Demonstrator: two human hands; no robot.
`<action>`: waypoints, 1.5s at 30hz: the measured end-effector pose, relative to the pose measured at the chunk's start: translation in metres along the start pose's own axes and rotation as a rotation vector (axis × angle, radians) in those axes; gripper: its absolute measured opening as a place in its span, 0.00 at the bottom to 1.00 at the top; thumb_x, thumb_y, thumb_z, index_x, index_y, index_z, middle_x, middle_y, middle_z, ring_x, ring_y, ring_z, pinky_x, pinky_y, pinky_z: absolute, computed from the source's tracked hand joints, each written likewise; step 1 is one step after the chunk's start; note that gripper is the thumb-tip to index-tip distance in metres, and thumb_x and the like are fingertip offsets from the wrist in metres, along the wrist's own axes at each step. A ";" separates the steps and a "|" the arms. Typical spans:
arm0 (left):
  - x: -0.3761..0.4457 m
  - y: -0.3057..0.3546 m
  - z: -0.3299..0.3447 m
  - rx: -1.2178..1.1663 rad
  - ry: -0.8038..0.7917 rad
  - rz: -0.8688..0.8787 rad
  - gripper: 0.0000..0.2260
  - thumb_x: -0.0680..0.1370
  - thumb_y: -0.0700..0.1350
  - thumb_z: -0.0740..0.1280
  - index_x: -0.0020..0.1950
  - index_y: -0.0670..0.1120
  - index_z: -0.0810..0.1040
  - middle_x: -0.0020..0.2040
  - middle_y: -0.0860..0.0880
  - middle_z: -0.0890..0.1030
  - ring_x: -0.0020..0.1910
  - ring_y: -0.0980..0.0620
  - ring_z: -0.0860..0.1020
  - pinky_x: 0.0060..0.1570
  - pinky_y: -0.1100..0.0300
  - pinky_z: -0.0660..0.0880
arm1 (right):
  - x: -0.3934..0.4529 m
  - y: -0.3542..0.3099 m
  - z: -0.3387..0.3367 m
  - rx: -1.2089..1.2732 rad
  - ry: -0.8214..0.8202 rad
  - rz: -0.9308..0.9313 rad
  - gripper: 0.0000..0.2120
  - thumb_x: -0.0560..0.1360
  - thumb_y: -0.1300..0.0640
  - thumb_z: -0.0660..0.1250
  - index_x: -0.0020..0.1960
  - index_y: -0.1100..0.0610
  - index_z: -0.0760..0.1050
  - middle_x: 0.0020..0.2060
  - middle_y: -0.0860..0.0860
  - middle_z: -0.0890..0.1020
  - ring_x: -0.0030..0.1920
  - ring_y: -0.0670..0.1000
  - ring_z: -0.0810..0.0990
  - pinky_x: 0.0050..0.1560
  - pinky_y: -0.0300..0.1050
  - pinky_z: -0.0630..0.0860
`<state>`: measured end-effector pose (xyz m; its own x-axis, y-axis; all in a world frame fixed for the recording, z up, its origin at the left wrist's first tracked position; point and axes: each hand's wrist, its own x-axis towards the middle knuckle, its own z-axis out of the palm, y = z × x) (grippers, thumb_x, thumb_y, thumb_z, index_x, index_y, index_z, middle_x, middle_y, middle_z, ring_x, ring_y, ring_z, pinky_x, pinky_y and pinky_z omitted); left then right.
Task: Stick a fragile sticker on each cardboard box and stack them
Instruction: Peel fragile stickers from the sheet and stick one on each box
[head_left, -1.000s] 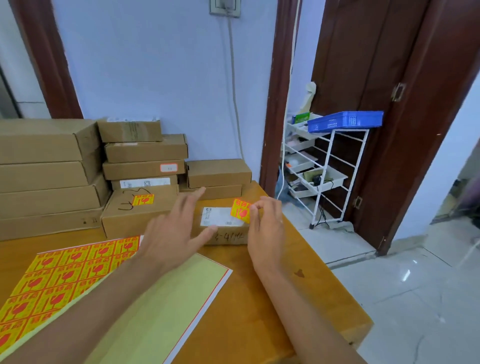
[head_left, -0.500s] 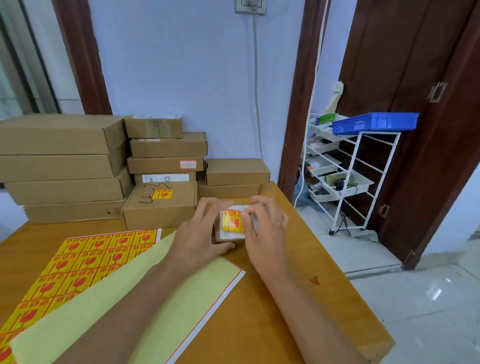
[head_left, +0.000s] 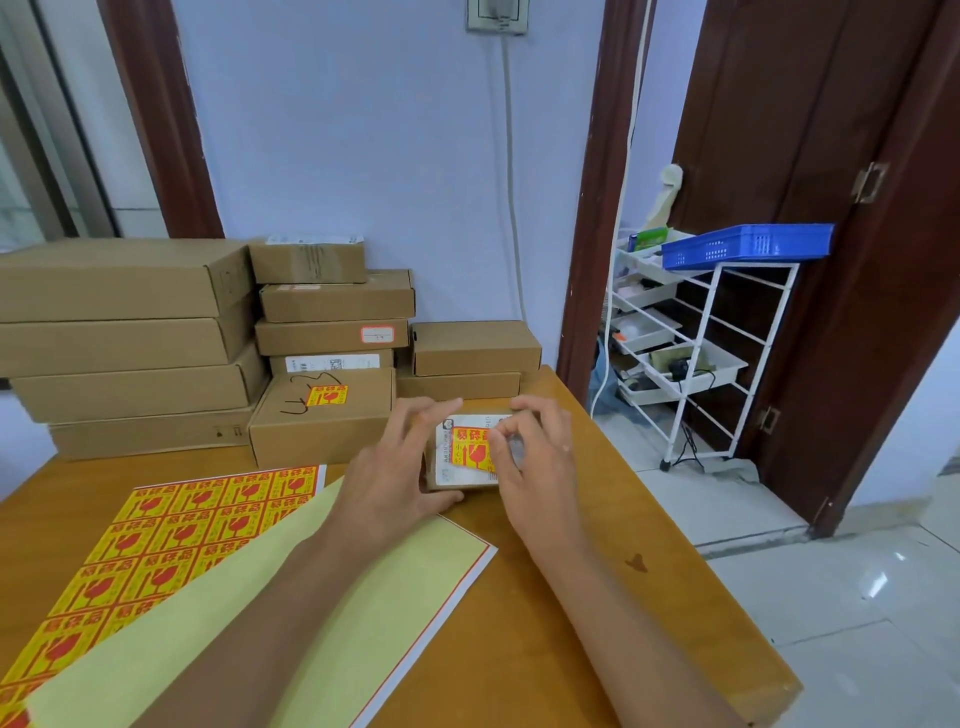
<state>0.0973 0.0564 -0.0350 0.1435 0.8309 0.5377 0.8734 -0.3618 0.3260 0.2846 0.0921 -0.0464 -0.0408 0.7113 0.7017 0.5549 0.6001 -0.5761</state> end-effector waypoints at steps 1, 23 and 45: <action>-0.001 0.001 -0.001 -0.011 0.006 0.007 0.46 0.67 0.56 0.81 0.78 0.62 0.58 0.71 0.57 0.63 0.53 0.56 0.78 0.39 0.67 0.76 | 0.000 -0.001 0.000 0.000 0.003 -0.004 0.07 0.82 0.51 0.66 0.48 0.53 0.77 0.61 0.45 0.74 0.63 0.46 0.70 0.60 0.50 0.75; -0.006 0.009 -0.001 -0.057 0.123 0.026 0.25 0.78 0.64 0.62 0.69 0.52 0.66 0.65 0.56 0.69 0.46 0.64 0.76 0.29 0.73 0.70 | 0.002 0.002 -0.002 0.040 -0.023 0.010 0.05 0.80 0.52 0.71 0.48 0.53 0.80 0.61 0.44 0.74 0.62 0.42 0.69 0.60 0.47 0.74; -0.007 0.011 -0.003 0.043 0.071 0.027 0.18 0.76 0.58 0.72 0.63 0.57 0.72 0.70 0.54 0.66 0.35 0.56 0.77 0.32 0.71 0.71 | 0.001 -0.003 -0.002 -0.011 0.013 0.030 0.04 0.79 0.54 0.72 0.46 0.52 0.81 0.59 0.44 0.75 0.62 0.41 0.70 0.61 0.48 0.75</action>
<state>0.1044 0.0452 -0.0332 0.1351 0.7888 0.5996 0.8891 -0.3636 0.2780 0.2847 0.0902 -0.0434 -0.0136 0.7242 0.6894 0.5649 0.5745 -0.5923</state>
